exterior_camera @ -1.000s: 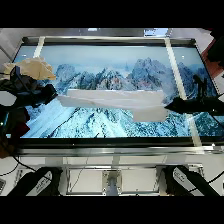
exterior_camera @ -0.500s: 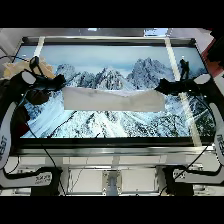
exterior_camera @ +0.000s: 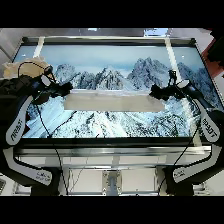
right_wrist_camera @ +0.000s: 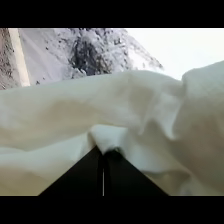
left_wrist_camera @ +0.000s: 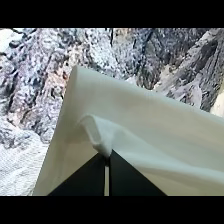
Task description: Fold the shirts.
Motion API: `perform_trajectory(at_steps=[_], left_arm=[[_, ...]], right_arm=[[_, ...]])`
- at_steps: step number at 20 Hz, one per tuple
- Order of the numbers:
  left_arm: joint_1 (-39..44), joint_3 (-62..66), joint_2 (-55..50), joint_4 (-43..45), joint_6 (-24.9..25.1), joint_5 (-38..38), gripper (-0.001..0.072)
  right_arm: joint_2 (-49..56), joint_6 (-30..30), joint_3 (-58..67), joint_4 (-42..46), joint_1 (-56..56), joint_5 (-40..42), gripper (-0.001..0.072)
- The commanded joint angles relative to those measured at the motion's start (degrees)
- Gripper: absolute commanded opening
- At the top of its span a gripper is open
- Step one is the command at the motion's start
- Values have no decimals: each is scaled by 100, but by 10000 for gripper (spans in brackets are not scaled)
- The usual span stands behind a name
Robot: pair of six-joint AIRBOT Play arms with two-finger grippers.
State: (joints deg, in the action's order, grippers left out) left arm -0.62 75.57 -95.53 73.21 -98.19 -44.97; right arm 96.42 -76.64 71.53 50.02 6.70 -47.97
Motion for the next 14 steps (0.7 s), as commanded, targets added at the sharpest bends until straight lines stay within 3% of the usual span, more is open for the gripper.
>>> perform_trajectory(at_steps=[1, 2, 3, 6, 8, 9, 11, 12, 14], left_arm=[[0, 258, -81, -72, -35, -35, 259], [-7, 450, -55, -138, -37, -68, 381], [-7, 660, -7, -195, -35, -105, 382], [-4, 1327, 199, -621, 81, -133, 382], [59, 1659, 365, -1384, 903, -24, 382], [160, 1757, 420, -1775, 1569, 37, 382], [546, 1886, 444, -2188, 3123, 72, 382], [782, 1886, 437, -2098, 3447, 136, 382], [1307, 1886, 361, -1633, 3464, 317, 384]], right_arm=[[31, 146, 328, -17, 4, -201, 122], [-48, 170, 518, -15, 4, -352, 198], [-166, 170, 739, 15, 11, -518, 280], [-608, 275, 1231, 531, 127, -846, 313], [-833, 245, 1329, 1005, 302, -1016, 415], [-868, 87, 1329, 1178, 437, -1172, 417], [-785, -170, 1257, 1255, 785, -1589, 497], [-695, -181, 1204, 1150, 981, -1825, 527], [-459, -96, 1130, 758, 1342, -2243, 562]])
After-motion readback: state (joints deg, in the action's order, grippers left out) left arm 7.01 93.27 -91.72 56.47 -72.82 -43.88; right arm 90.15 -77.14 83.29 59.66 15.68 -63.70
